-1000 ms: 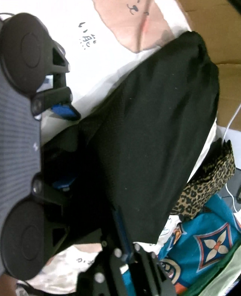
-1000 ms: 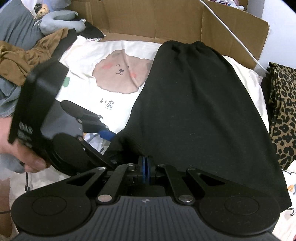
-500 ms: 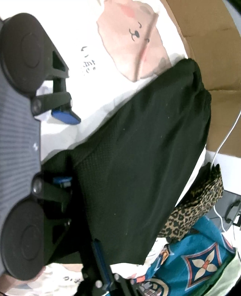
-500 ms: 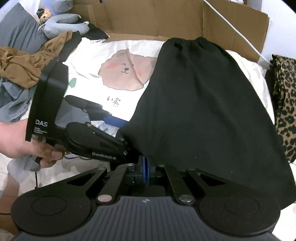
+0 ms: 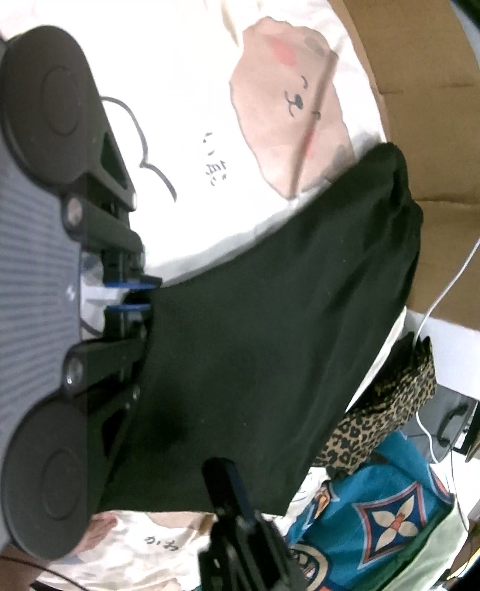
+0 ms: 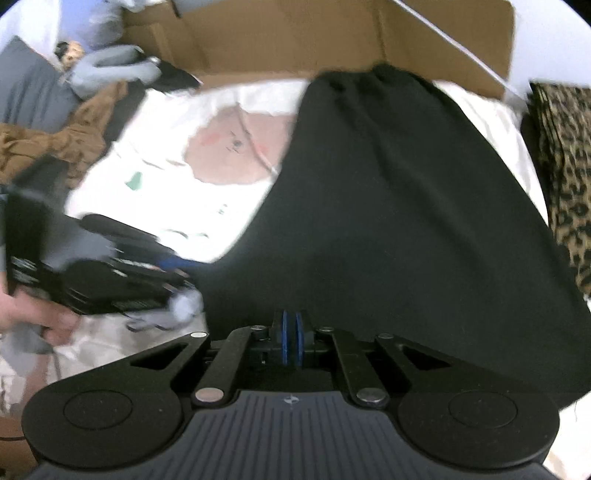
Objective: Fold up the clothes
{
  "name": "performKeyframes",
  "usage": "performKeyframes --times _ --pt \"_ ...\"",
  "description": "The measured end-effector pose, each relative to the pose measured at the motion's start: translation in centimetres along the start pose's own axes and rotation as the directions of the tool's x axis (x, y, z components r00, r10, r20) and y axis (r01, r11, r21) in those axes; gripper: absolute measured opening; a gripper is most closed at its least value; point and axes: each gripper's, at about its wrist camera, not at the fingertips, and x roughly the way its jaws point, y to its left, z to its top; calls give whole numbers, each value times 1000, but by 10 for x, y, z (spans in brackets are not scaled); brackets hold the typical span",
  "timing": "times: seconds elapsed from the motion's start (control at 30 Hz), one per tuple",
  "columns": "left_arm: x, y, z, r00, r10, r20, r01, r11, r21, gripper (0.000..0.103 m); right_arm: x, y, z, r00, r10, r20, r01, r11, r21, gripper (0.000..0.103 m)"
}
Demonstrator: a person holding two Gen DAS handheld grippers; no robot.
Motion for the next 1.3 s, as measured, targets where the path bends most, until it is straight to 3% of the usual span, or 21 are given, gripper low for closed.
performKeyframes --times 0.17,0.4,0.6,0.8,1.0,1.2,1.3 --pt "-7 8 0 1000 -13 -12 12 999 -43 8 16 -4 -11 999 19 -44 -18 999 29 4" --pt "-20 15 7 1000 -3 27 5 995 -95 8 20 0 -13 999 25 -34 -24 1000 13 4" --pt "-4 -4 22 996 -85 36 87 995 -55 8 29 -5 -17 998 32 -48 -30 999 34 4" --pt "9 -6 -1 991 -131 -33 128 990 -63 9 39 -15 -32 995 39 -95 -35 999 37 10" --pt "8 0 -8 986 -164 -42 163 986 -28 10 39 -18 -39 985 70 -160 -74 997 -18 10" --pt "-6 1 10 979 -203 -33 203 979 12 10 33 -29 -47 966 79 -247 -75 997 25 10" --pt "-11 -8 19 972 -236 -11 236 972 2 10 21 -33 -48 968 72 -241 -58 996 66 18"
